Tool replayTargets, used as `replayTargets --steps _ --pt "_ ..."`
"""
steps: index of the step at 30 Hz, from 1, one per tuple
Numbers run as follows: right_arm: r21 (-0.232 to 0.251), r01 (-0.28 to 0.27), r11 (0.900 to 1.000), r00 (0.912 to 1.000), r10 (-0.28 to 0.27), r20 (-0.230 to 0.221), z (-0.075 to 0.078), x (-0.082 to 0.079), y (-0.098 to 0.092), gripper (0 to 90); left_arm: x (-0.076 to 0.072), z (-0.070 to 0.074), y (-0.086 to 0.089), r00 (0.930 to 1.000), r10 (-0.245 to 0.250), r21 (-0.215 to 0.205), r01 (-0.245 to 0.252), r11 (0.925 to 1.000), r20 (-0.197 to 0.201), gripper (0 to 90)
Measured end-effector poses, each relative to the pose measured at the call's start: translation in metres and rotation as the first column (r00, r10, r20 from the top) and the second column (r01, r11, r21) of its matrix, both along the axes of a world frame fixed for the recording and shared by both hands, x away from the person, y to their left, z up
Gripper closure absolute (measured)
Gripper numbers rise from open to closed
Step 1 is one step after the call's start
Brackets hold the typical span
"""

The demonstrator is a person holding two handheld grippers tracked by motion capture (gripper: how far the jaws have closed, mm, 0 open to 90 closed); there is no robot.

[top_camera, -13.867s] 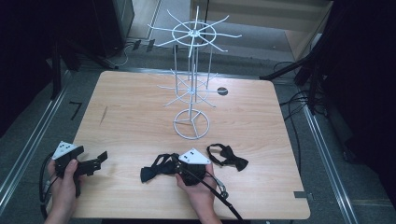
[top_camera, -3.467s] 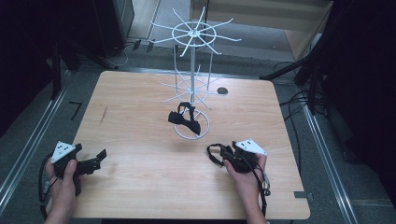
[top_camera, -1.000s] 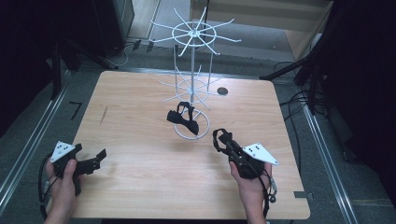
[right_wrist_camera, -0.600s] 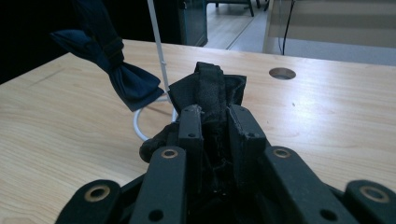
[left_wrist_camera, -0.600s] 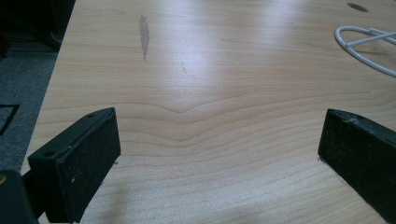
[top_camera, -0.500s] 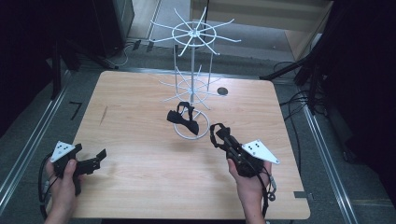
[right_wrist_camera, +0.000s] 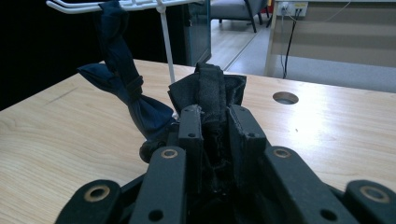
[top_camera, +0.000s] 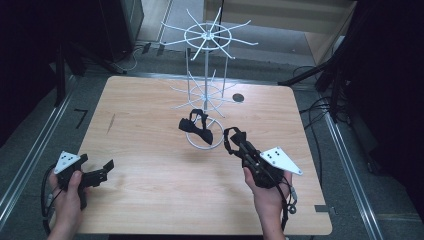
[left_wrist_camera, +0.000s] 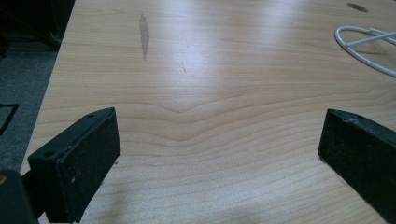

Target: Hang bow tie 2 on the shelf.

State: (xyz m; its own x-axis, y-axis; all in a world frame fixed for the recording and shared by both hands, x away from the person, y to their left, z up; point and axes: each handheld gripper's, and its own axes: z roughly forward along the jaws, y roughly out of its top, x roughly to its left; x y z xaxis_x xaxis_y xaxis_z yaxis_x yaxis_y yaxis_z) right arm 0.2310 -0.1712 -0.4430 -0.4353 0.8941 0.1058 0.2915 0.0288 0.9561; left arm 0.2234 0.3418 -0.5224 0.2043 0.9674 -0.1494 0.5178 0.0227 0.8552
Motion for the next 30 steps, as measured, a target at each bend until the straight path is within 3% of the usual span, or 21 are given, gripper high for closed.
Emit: replayTargets --steps 30 --pt "0.006 -0.058 0.998 0.9959 0.057 0.07 0.03 -0.013 0.017 77.3 0.0 0.0 0.0 1.0 0.001 -0.003 -0.001 1.0 0.0 0.0"
